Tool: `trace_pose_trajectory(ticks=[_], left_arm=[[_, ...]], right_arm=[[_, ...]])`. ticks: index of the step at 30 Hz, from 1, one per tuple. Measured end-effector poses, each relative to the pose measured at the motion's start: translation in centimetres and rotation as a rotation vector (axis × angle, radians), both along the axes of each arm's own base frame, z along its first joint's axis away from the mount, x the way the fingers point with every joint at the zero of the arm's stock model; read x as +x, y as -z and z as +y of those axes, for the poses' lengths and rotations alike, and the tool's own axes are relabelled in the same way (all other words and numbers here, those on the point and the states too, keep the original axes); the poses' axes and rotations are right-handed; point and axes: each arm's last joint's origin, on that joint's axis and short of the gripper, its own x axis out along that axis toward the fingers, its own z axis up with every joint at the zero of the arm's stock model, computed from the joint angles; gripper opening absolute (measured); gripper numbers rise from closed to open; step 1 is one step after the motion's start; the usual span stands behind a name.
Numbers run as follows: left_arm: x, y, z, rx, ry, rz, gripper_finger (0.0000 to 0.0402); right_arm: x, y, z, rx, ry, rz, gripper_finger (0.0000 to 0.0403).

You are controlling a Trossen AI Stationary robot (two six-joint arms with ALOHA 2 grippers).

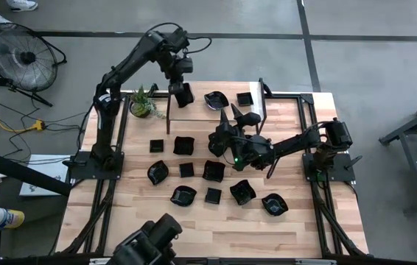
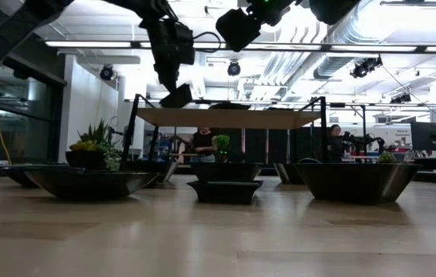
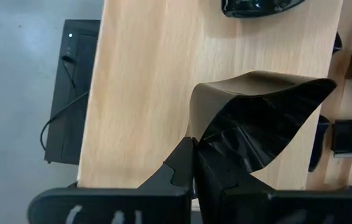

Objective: Pick & Place Mini shaped plates
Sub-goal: Put the black distorted square plate on the shelf

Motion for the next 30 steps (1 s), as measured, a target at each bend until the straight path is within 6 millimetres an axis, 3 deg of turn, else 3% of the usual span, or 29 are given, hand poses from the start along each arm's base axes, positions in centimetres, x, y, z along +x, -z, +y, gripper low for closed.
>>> trace_pose_trajectory(ticks=[30], left_arm=[[0.09,-0.06,0.20,0.040,0.012,0.002,0.0010]], right_arm=[[0.01,0.01,0.00,0.000,0.000,0.001,0.0196]])
